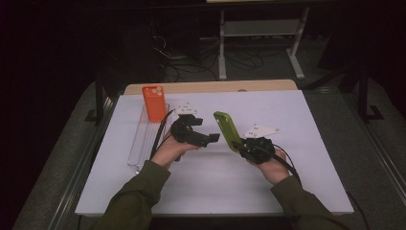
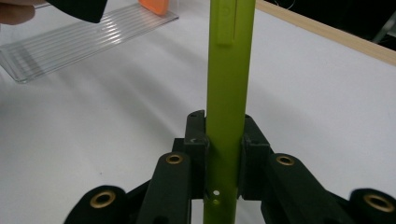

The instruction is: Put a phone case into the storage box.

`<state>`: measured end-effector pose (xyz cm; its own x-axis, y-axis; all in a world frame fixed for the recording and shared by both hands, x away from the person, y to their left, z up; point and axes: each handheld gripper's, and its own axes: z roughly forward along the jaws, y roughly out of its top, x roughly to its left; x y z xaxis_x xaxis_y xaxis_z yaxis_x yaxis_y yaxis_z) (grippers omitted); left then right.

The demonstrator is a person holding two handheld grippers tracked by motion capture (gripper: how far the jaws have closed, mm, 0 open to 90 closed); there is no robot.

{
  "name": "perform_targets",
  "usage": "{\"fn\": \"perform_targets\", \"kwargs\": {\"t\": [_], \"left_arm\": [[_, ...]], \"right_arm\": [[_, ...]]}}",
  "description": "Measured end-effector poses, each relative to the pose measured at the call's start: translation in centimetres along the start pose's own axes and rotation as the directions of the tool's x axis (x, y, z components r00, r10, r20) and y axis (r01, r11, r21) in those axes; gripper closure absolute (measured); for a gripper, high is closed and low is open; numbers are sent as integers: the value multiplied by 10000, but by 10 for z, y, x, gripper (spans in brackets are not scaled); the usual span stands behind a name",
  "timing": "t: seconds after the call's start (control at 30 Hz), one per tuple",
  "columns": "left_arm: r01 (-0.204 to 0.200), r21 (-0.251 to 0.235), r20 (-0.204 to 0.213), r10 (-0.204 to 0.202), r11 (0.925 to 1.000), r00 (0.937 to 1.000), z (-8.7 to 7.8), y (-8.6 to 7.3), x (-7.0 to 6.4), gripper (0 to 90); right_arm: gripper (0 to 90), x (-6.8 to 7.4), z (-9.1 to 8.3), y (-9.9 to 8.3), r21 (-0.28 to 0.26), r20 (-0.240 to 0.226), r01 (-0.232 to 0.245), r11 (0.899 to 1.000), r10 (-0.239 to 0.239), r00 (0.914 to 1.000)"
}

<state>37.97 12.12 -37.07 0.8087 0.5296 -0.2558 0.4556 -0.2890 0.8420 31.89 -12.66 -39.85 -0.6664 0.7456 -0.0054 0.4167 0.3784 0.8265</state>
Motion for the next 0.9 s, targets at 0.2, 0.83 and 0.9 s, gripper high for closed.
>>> {"fn": "perform_targets", "kwargs": {"t": [0.2, 0.83, 0.9], "left_arm": [[39, -212, 116, -37, 9998, 9999, 8, 3, -5, 0], [-132, -500, 393, 151, 9987, 9991, 24, 5, -10, 0], [-107, -524, 394, 127, 9986, 9991, 24, 5, -10, 0]], "right_arm": [[763, 2, 1, 1, -67, -105, -67, 10000, 66, 9999], [762, 9, 4, 4, -230, -505, -293, 9993, 281, 9983], [763, 11, 4, 5, -218, -555, -281, 9994, 268, 9981]]}}
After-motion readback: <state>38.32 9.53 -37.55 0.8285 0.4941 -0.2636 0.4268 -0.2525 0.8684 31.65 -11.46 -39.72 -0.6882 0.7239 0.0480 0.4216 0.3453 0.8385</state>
